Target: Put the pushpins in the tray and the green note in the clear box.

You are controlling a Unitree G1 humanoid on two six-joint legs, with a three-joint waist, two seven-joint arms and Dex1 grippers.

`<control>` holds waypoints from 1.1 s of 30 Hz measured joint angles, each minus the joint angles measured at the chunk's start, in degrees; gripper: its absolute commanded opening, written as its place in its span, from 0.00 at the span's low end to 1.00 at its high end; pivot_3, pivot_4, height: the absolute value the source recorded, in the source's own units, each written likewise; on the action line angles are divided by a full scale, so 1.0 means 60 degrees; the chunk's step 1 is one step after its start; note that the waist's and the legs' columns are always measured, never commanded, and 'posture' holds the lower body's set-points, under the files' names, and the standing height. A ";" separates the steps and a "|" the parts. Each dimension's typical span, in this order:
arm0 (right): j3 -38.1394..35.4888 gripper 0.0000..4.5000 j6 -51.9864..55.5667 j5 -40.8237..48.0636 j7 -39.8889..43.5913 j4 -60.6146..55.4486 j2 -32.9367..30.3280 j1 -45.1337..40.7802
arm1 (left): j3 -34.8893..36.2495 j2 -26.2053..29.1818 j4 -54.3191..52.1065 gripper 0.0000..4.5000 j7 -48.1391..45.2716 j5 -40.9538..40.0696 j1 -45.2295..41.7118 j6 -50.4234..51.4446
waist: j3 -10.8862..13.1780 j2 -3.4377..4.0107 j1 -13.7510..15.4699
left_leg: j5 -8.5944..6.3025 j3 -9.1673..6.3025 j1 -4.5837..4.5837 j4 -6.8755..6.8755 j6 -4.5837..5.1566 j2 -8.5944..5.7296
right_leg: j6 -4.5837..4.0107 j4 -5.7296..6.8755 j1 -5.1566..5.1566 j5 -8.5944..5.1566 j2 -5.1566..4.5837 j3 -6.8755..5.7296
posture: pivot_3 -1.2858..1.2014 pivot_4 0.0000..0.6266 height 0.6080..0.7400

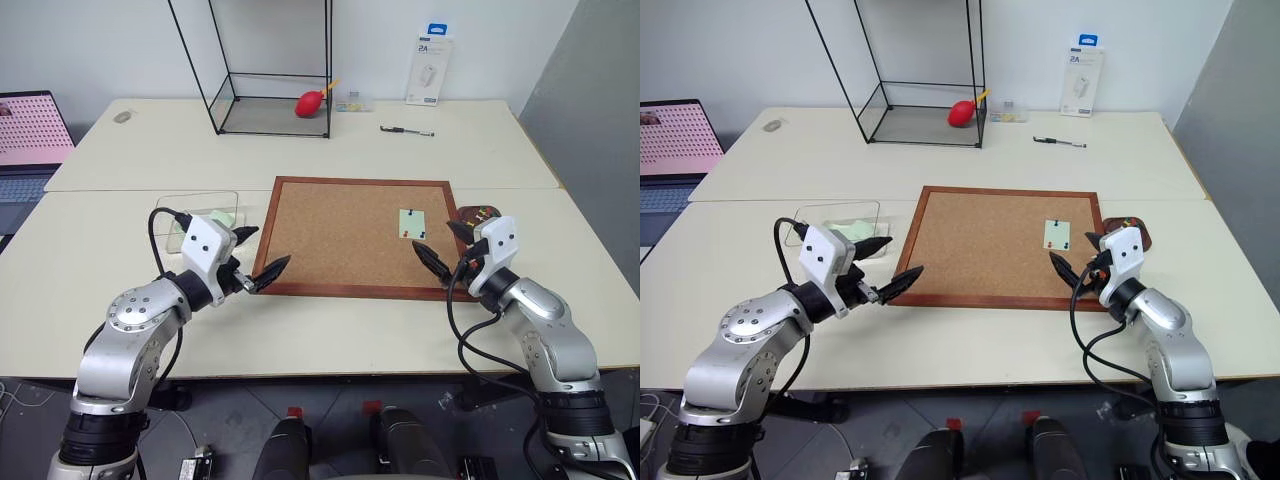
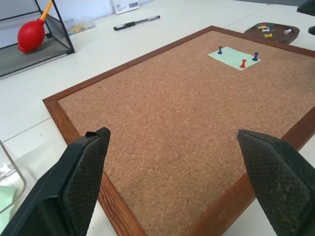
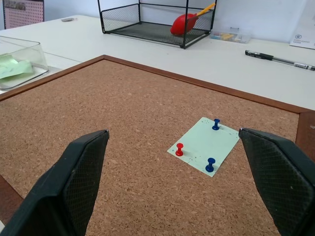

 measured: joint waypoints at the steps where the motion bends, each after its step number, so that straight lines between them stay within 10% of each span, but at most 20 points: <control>1: 0.0000 0.99 0.0000 -0.0002 0.0000 0.0000 0.0000 0.0003 | 0.0000 0.0001 0.0008 0.96 -0.0007 -0.0001 0.0000 0.0000 | 0.0000 0.0000 0.0000 | 0.0000 0.0000 0.0000 0.0000 0.0000 0.0000 | 0.0000 0.0000 0.0000 0.0000 0.0000 0.0000 | 0.52 0.24 1.00; 22: 0.0020 0.99 0.0057 -0.0051 0.0143 -0.0096 -0.0115 0.0206 | -0.0054 0.0596 0.0147 0.96 -0.1012 -0.0642 -0.0717 0.0884 | 0.0000 0.0000 -0.0002 | 0.0000 0.0001 -0.0001 0.0001 0.0000 -0.0001 | 0.0000 -0.0001 0.0002 0.0000 0.0000 -0.0001 | 0.52 0.24 1.00; 33: -0.0008 1.00 0.0222 0.0050 0.0149 -0.0482 -0.0167 0.0366 | -0.1408 0.0003 0.1351 0.54 -0.1701 -0.0213 -0.2316 0.0326 | 0.0000 0.0000 0.0015 | 0.0000 0.0004 0.0003 0.0005 0.0000 -0.0007 | 0.0005 -0.0003 0.0010 0.0003 0.0001 0.0003 | 0.52 0.24 1.00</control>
